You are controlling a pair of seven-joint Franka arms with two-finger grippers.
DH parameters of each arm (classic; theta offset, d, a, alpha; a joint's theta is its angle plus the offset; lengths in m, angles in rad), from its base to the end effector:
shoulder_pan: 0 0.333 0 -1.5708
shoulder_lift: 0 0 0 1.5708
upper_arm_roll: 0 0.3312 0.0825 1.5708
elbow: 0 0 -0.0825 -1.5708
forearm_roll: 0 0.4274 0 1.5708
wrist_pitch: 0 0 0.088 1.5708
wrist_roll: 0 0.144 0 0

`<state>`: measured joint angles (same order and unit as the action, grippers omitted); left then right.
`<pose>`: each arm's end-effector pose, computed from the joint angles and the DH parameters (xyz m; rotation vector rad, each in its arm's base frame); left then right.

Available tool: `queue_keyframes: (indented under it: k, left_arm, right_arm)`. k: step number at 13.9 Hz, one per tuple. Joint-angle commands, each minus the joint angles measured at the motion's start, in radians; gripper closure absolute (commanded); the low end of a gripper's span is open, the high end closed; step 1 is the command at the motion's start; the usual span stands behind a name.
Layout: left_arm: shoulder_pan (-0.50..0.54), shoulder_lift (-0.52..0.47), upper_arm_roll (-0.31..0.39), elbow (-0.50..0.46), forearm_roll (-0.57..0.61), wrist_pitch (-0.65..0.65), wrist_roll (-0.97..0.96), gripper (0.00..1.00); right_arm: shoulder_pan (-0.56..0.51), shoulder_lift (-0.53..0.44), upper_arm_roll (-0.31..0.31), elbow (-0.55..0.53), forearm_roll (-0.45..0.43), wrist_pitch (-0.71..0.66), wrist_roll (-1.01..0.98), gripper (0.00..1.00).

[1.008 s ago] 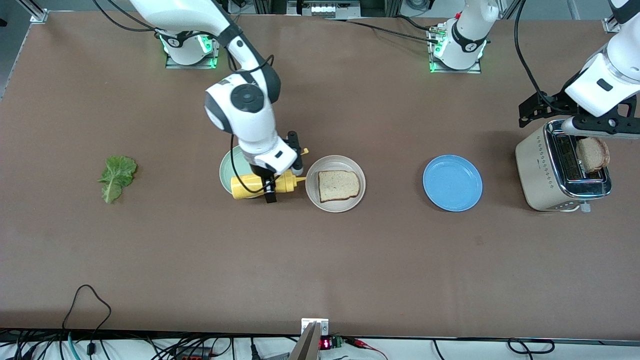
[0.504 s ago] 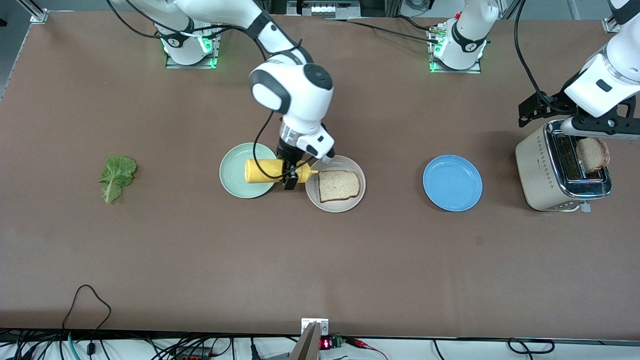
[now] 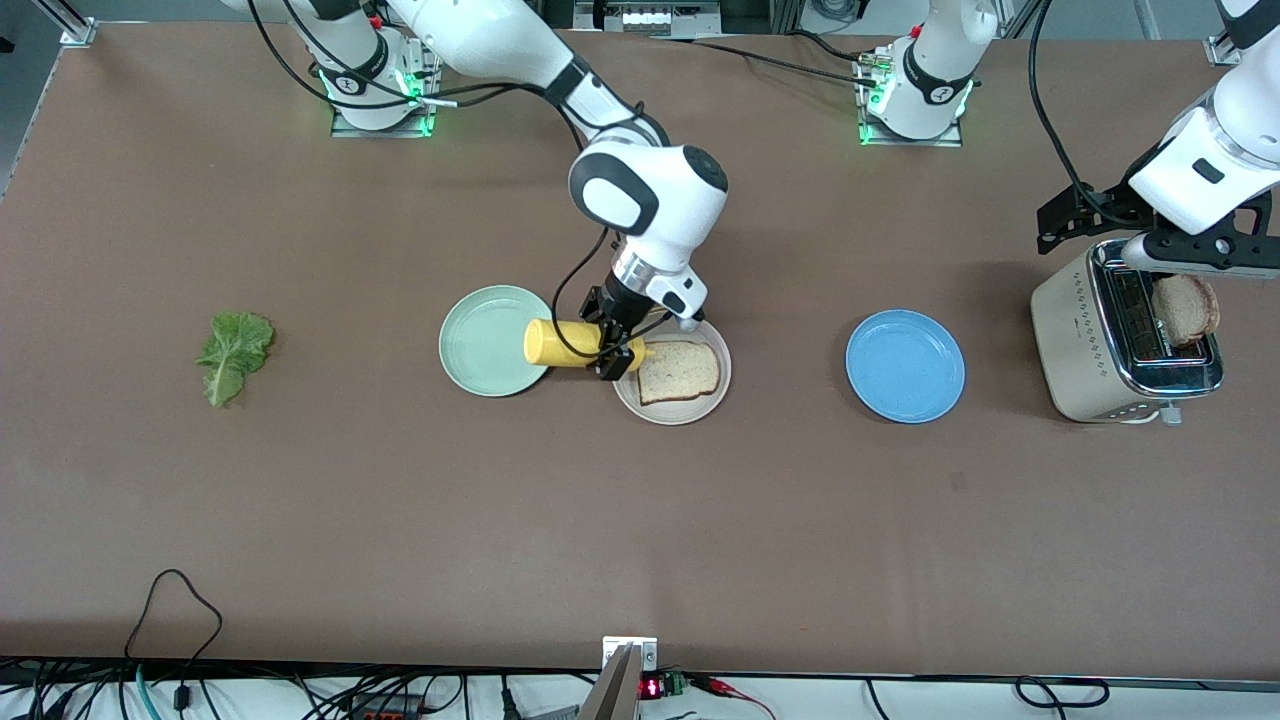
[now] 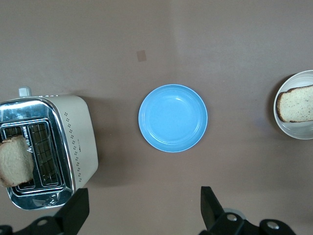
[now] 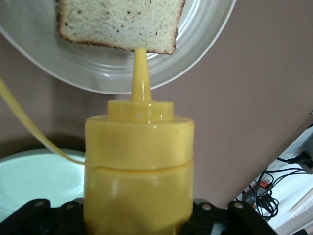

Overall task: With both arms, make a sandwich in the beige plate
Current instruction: 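Tilt the bottle and squeeze sauce onto the bread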

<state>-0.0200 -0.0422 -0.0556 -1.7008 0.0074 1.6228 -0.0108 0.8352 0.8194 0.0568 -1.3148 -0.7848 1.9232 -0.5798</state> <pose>0.5826 -0.0436 0.5650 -3.1282 0.1021 0.0554 0.5508 0.5511 0.2046 1.5094 1.9393 -0.1172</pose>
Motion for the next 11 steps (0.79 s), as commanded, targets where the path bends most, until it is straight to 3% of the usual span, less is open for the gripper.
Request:
queue_keyframes:
  k: [1,4,8,11]
  left_arm:
    - [-0.006,0.012,0.007,0.032,-0.01,-0.026,0.022,0.0]
    - [-0.006,0.013,0.007,0.032,-0.01,-0.026,0.022,0.0]
    - [-0.006,0.011,0.005,0.032,-0.01,-0.026,0.023,0.0]
    - [-0.006,0.011,0.005,0.032,-0.01,-0.027,0.022,0.0]
  right_arm:
    - [0.057,0.052,-0.054,0.068,-0.031,-0.035,0.035,0.78]
    - [0.045,0.044,-0.058,0.097,-0.01,-0.038,0.026,0.78]
    - [-0.036,0.004,-0.057,0.123,0.163,-0.035,-0.041,0.78]
    - [-0.152,-0.089,-0.049,0.121,0.351,-0.023,-0.151,0.78]
